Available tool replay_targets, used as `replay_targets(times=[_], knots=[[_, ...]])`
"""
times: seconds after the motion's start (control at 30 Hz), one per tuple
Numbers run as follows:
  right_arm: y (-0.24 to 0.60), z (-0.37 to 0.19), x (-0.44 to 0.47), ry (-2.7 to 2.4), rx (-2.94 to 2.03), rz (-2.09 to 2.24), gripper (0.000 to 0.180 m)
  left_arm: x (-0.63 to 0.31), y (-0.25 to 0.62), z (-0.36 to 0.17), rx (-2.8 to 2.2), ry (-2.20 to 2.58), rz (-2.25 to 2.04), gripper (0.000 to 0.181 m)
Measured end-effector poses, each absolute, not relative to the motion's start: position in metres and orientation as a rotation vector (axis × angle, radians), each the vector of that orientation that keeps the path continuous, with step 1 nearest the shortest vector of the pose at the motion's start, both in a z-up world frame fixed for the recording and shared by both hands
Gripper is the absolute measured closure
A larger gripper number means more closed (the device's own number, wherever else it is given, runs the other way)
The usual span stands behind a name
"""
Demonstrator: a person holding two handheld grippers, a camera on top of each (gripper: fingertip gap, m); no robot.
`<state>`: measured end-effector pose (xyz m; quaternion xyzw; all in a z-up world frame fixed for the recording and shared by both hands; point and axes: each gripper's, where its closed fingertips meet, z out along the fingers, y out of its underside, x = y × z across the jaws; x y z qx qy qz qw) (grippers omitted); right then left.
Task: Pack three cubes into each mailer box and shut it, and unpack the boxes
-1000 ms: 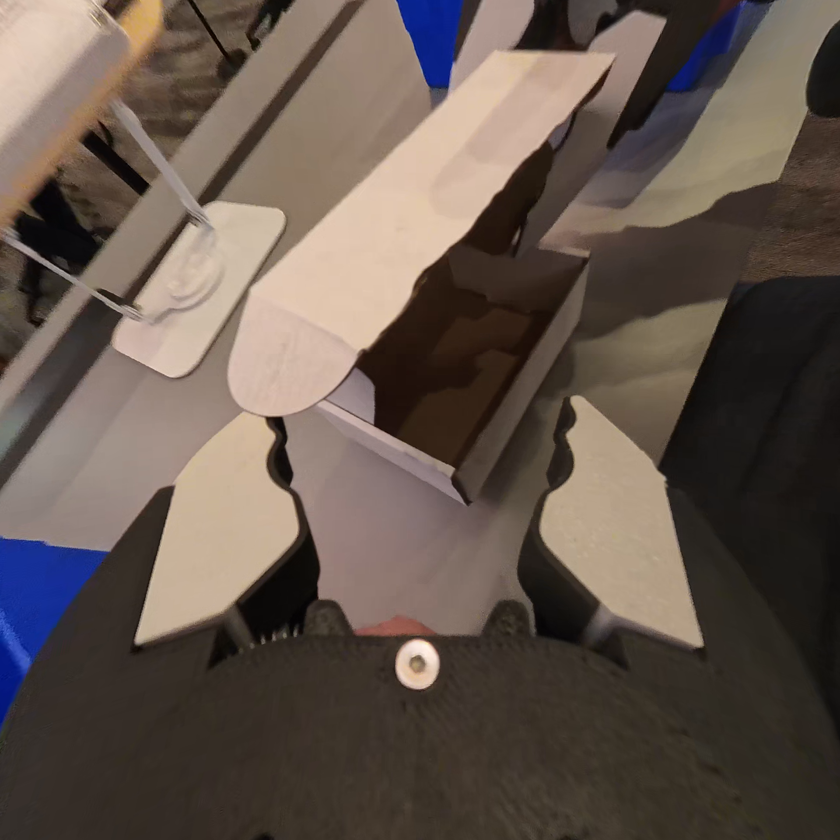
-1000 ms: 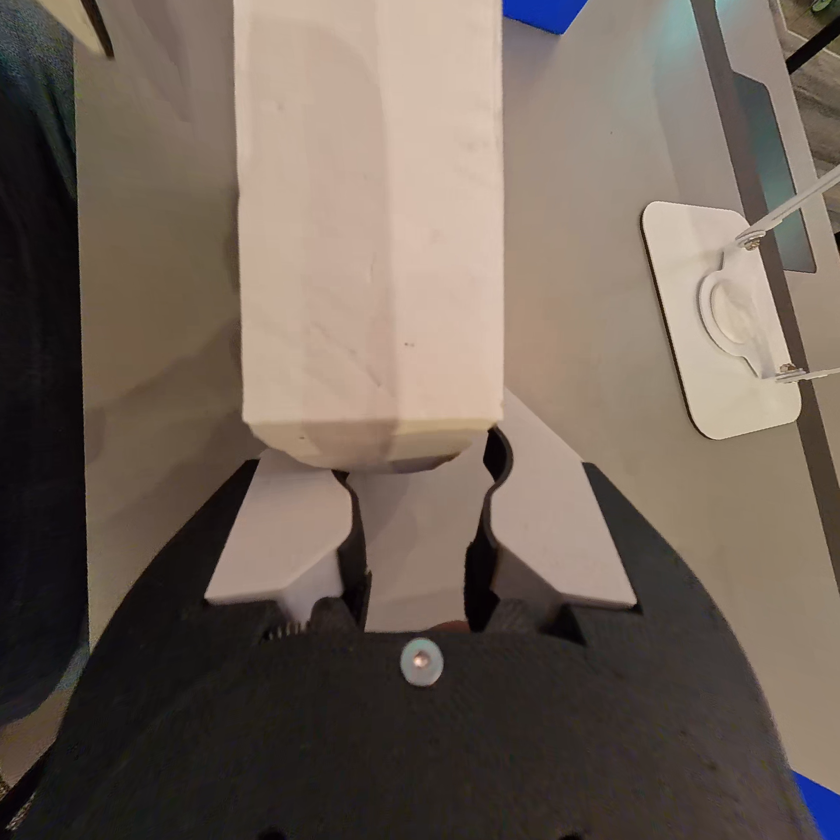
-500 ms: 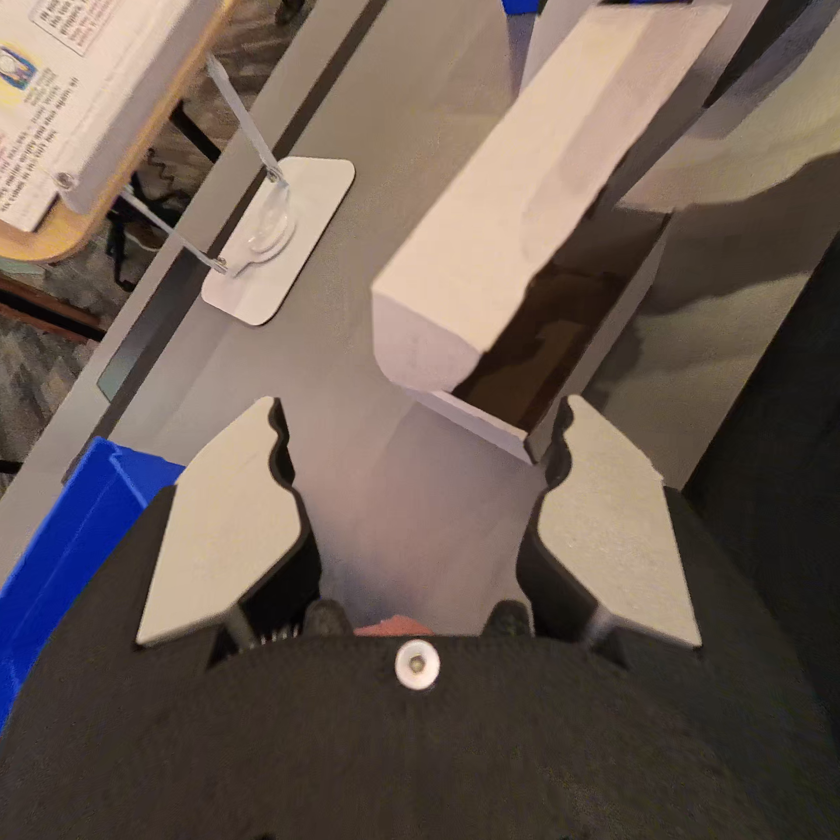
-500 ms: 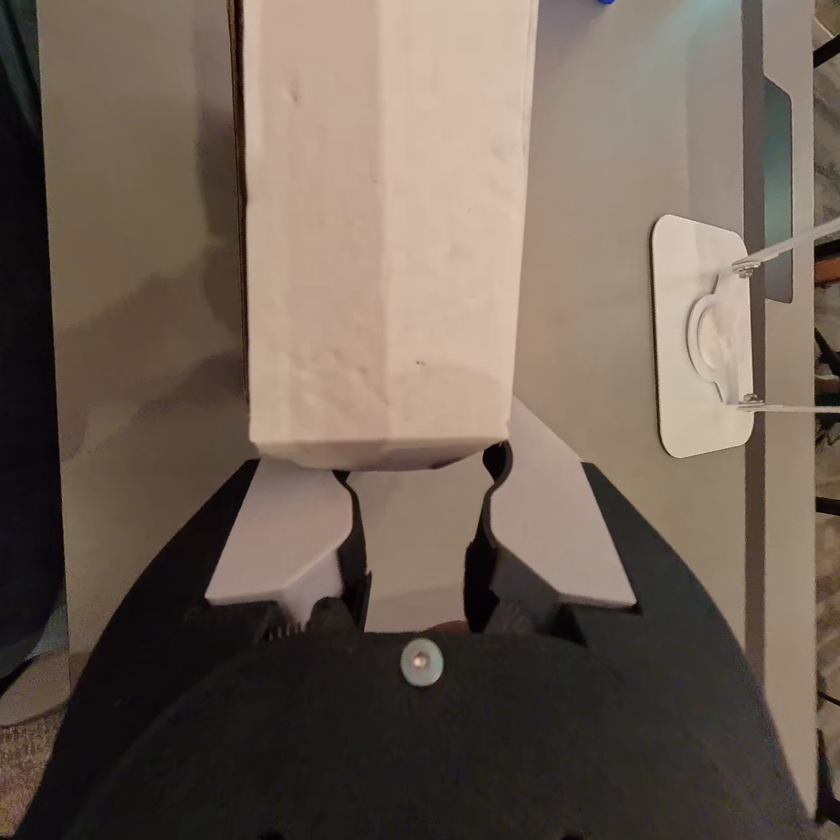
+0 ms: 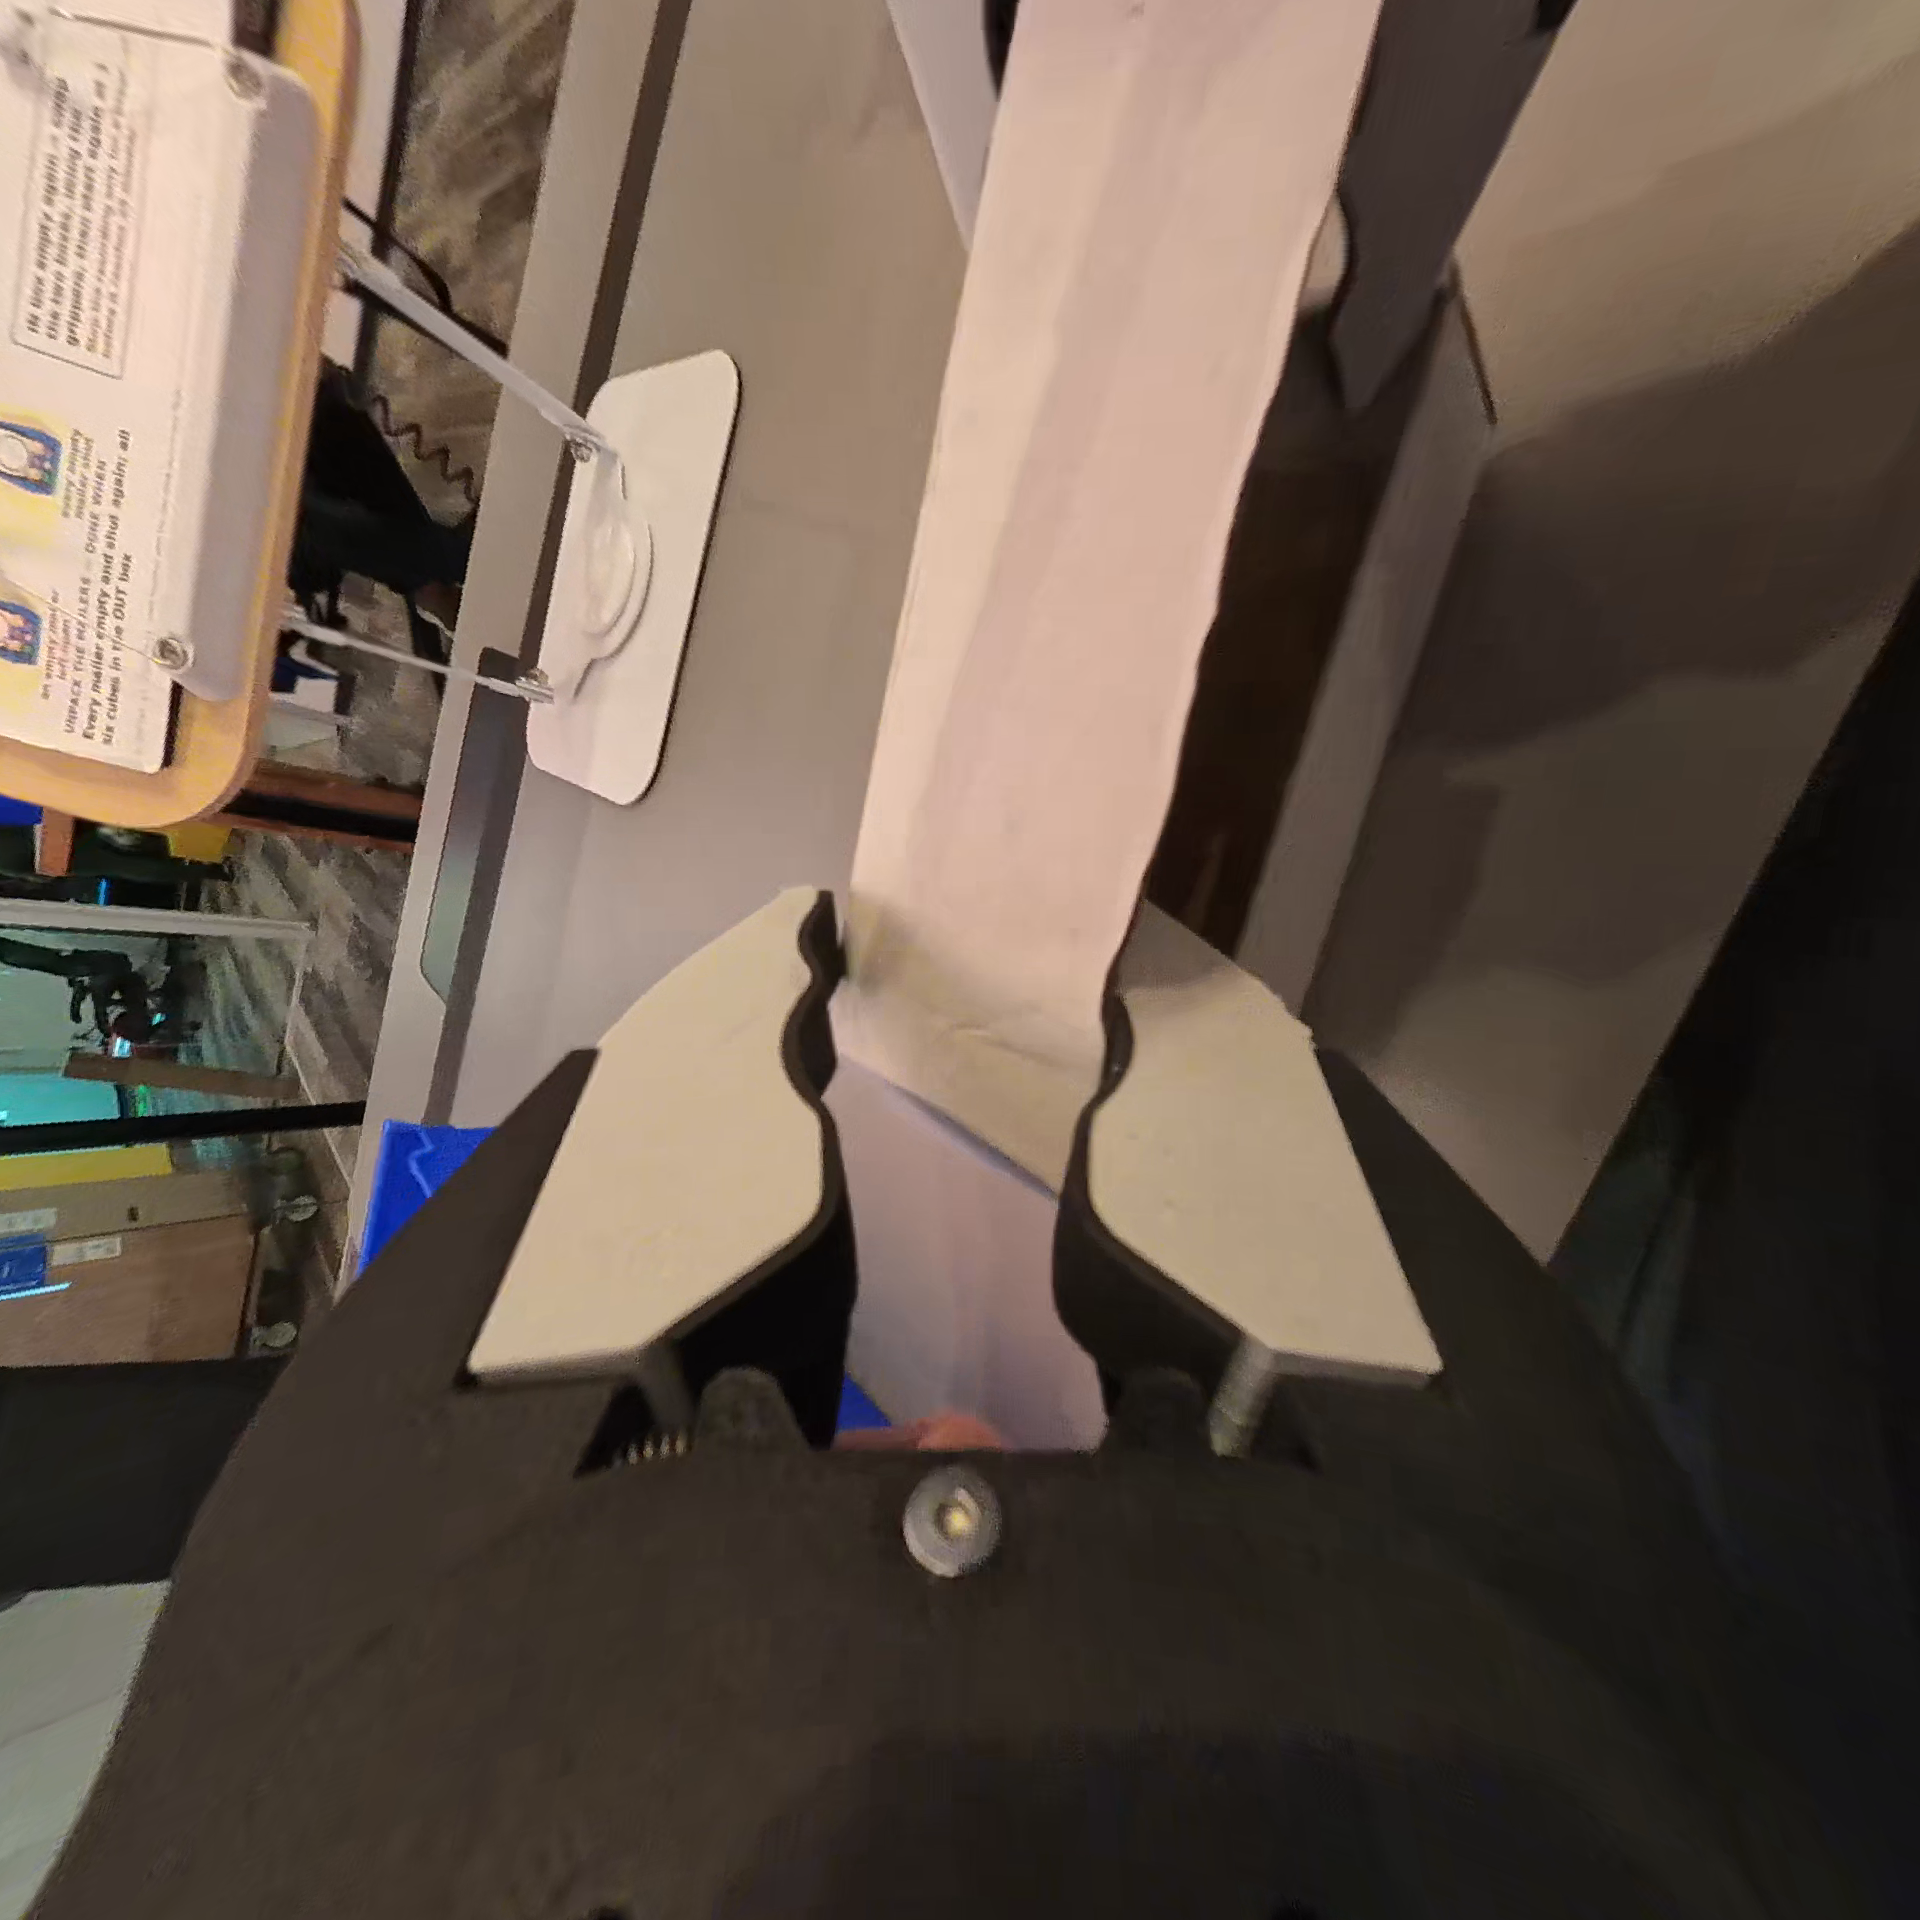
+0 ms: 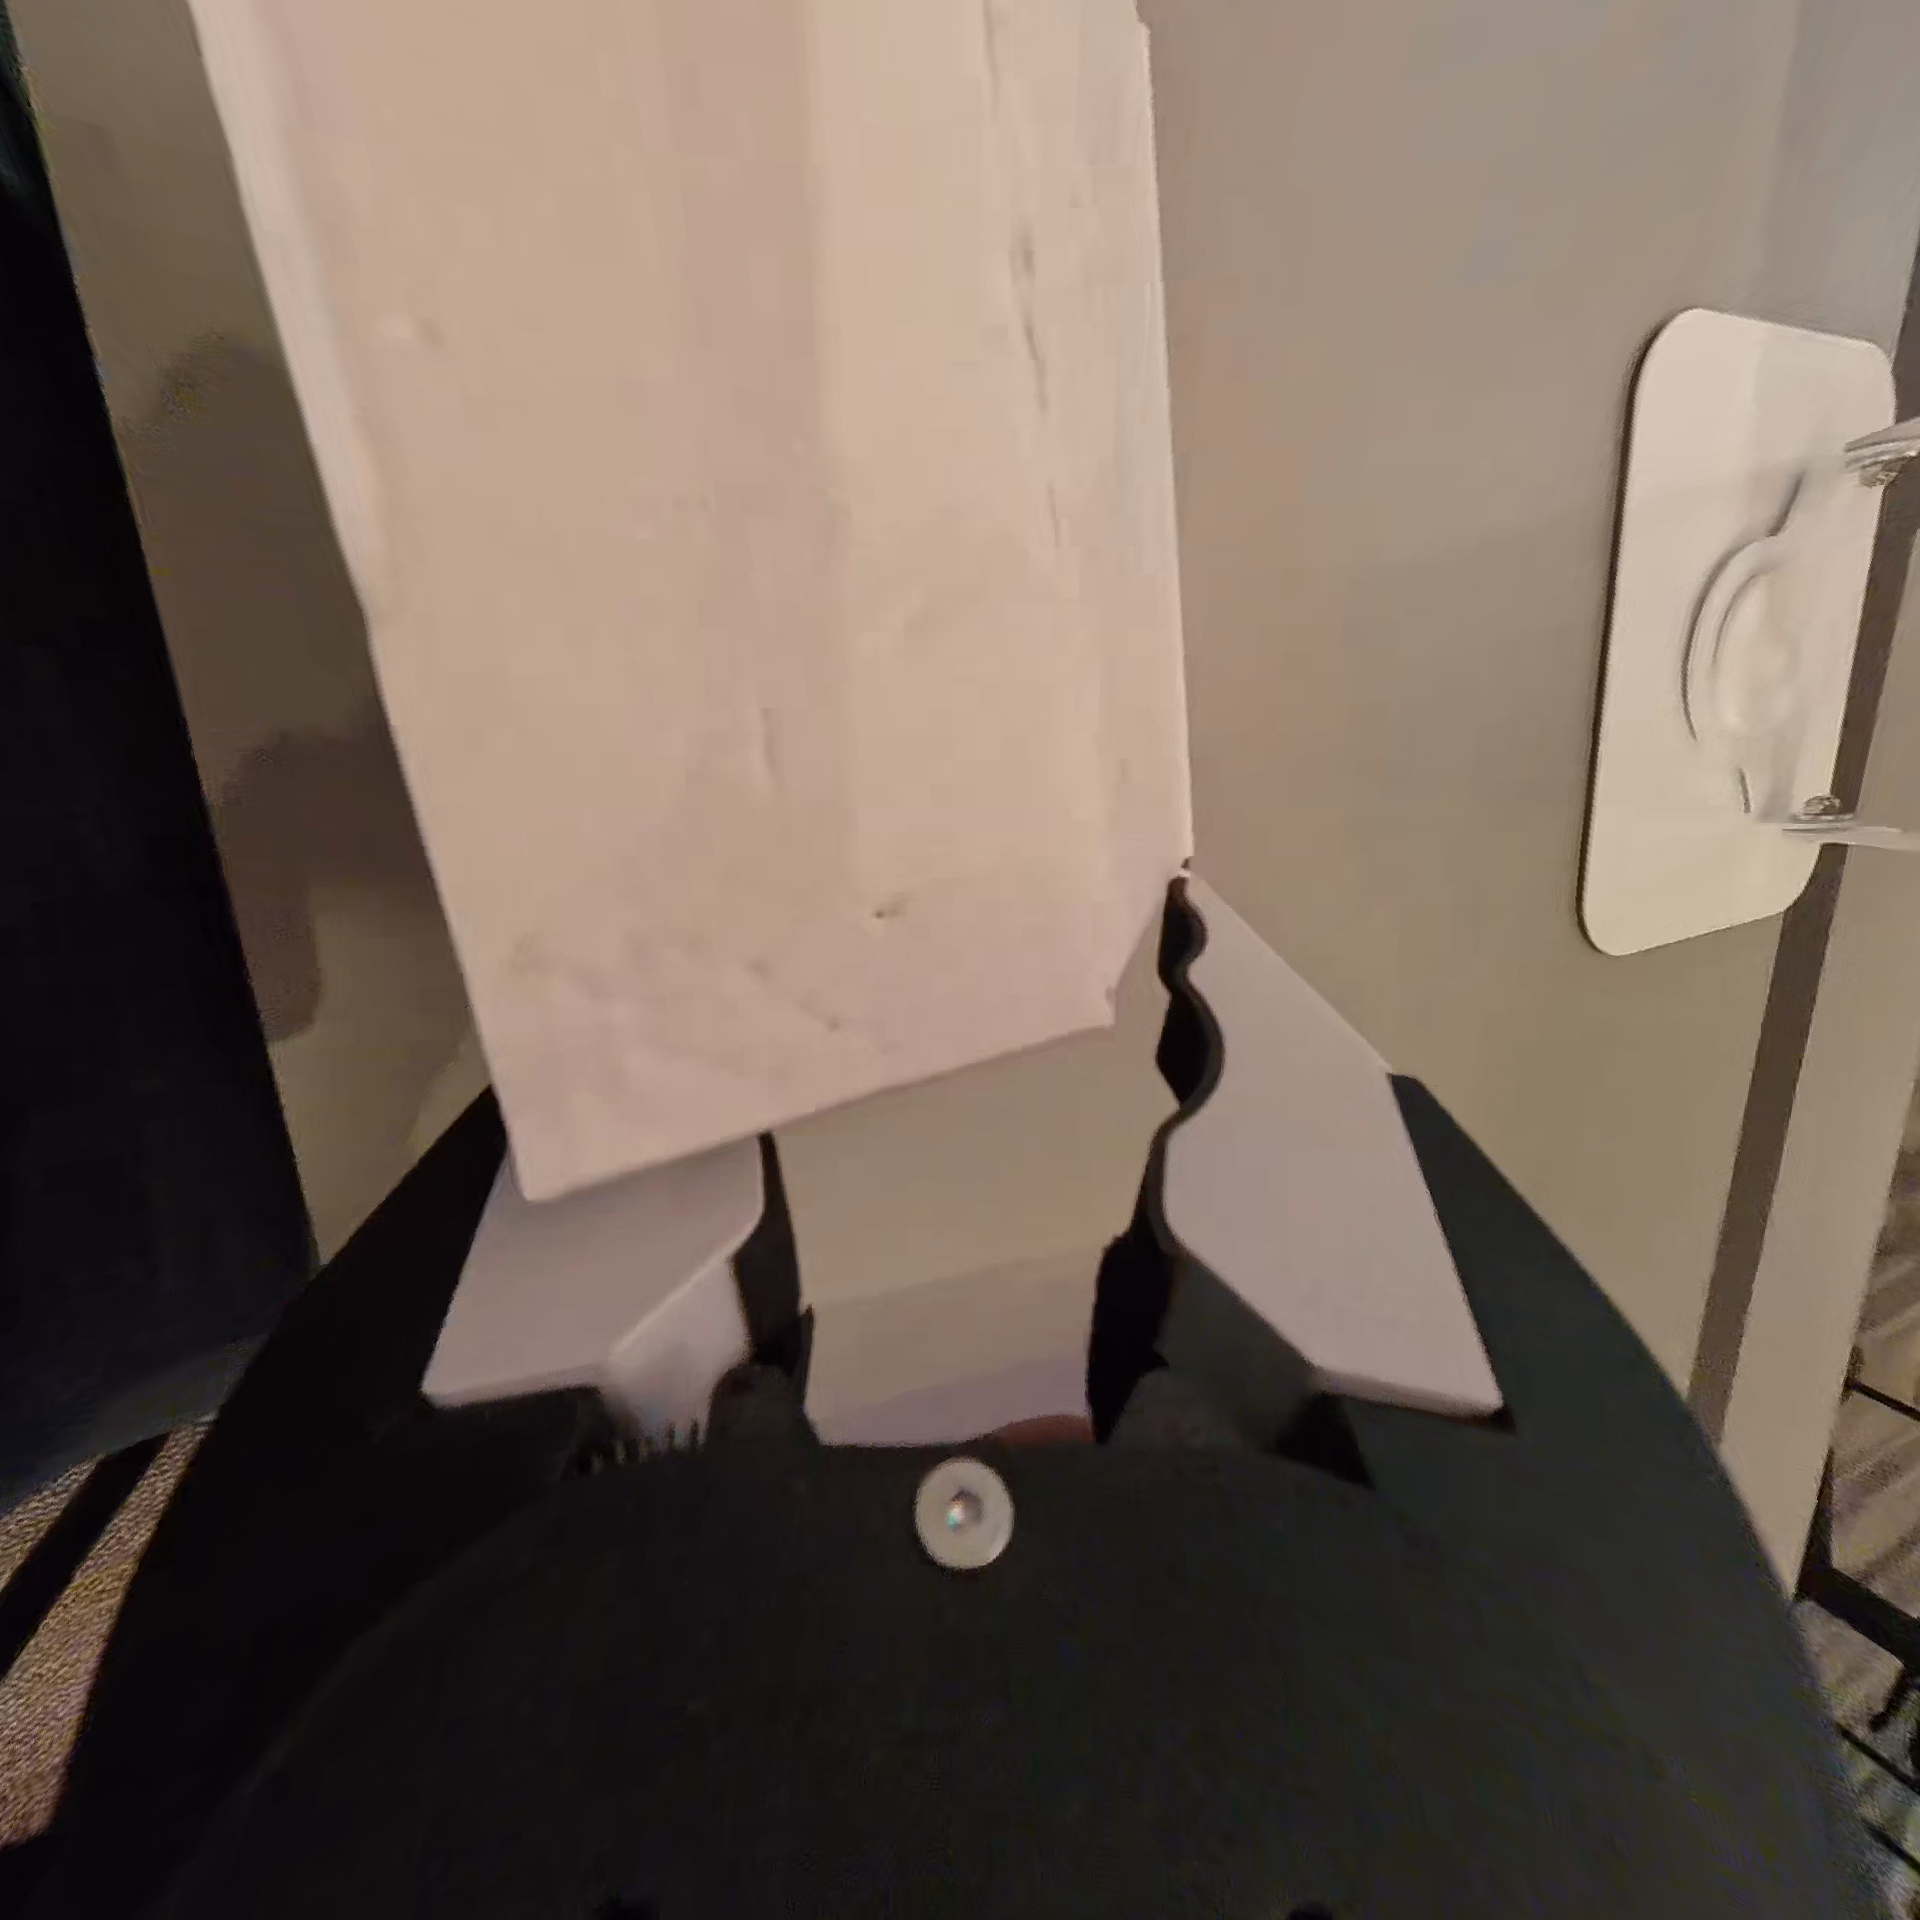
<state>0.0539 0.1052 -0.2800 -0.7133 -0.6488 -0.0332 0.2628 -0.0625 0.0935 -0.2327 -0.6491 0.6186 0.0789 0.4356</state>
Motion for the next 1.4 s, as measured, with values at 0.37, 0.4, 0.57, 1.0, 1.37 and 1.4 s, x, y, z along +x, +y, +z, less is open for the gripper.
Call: replay_targets(times=[0.37,0.4,0.57,1.0,1.37,1.4], knots=[[0.074,-0.257,0.073,-1.710,-1.920,0.088,0.102,-0.053,0.083,-0.245,-1.620,1.609,0.245,0.161],[0.073,-0.256,0.073,-1.703,-1.911,0.110,0.108,-0.052,0.083,-0.246,-1.616,1.615,0.246,0.162],[0.067,-0.268,0.072,-1.683,-1.971,0.225,0.133,-0.047,0.083,-0.249,-1.617,1.642,0.228,0.161],[0.062,-0.274,0.075,-1.835,-1.931,0.071,0.132,-0.037,0.082,-0.272,-1.643,1.762,0.232,0.166],[0.075,-0.288,0.077,-1.877,-1.980,0.008,0.143,-0.033,0.085,-0.278,-1.687,1.748,0.111,0.160],[0.075,-0.288,0.076,-1.871,-1.977,0.016,0.142,-0.032,0.079,-0.278,-1.735,1.736,-0.003,0.135]])
